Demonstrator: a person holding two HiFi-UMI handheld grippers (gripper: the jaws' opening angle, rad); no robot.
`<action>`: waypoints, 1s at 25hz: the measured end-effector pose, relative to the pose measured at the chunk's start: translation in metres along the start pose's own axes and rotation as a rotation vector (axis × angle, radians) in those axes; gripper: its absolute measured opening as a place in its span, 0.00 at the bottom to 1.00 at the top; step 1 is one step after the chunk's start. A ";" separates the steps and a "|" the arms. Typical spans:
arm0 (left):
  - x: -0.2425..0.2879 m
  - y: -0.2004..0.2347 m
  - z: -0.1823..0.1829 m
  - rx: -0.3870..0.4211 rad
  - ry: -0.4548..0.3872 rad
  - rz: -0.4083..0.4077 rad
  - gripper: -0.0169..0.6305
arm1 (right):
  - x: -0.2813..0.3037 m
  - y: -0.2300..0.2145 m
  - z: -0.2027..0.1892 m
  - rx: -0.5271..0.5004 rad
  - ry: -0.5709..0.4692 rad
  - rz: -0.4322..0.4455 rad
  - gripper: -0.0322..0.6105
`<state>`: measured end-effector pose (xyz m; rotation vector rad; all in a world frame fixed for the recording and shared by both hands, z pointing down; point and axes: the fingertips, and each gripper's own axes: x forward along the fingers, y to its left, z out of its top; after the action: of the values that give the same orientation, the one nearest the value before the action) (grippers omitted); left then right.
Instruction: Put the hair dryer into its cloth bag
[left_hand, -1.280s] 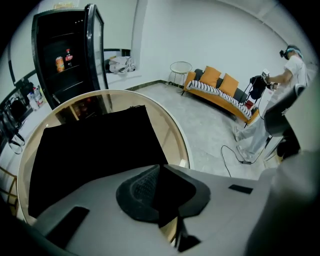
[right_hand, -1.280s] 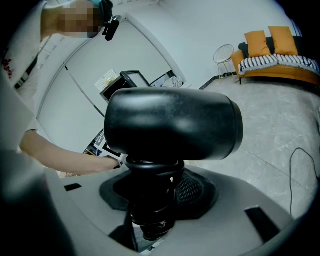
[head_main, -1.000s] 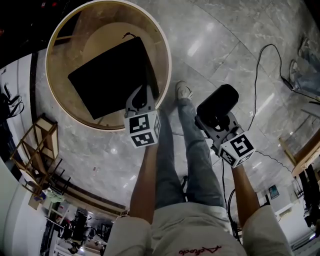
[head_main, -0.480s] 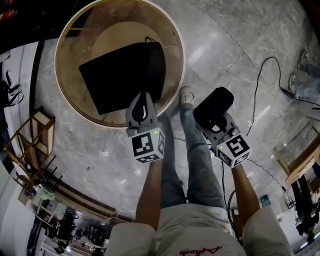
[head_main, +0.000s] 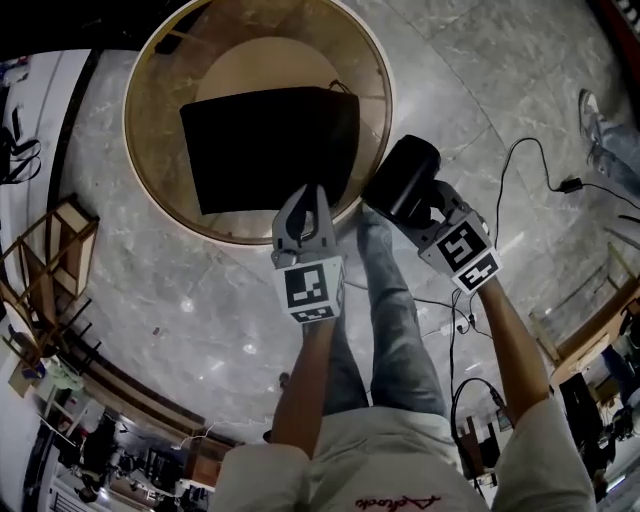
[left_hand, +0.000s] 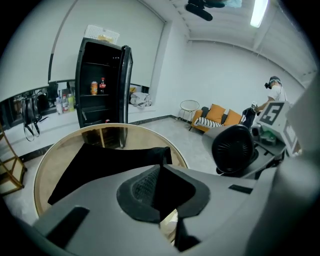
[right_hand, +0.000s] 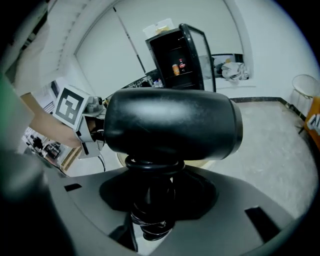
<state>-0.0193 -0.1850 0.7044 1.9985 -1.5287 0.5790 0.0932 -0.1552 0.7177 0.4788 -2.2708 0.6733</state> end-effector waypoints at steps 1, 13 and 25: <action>0.000 0.000 -0.001 -0.002 0.000 -0.005 0.09 | 0.006 -0.002 0.003 -0.028 0.024 0.016 0.36; -0.004 -0.001 -0.010 -0.018 -0.014 -0.049 0.09 | 0.061 -0.010 -0.013 -0.282 0.441 0.194 0.36; -0.012 0.000 -0.018 -0.033 -0.005 -0.104 0.09 | 0.089 -0.007 -0.024 -0.407 0.775 0.264 0.36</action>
<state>-0.0224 -0.1643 0.7099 2.0417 -1.4187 0.5034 0.0492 -0.1591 0.7990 -0.2568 -1.6592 0.3987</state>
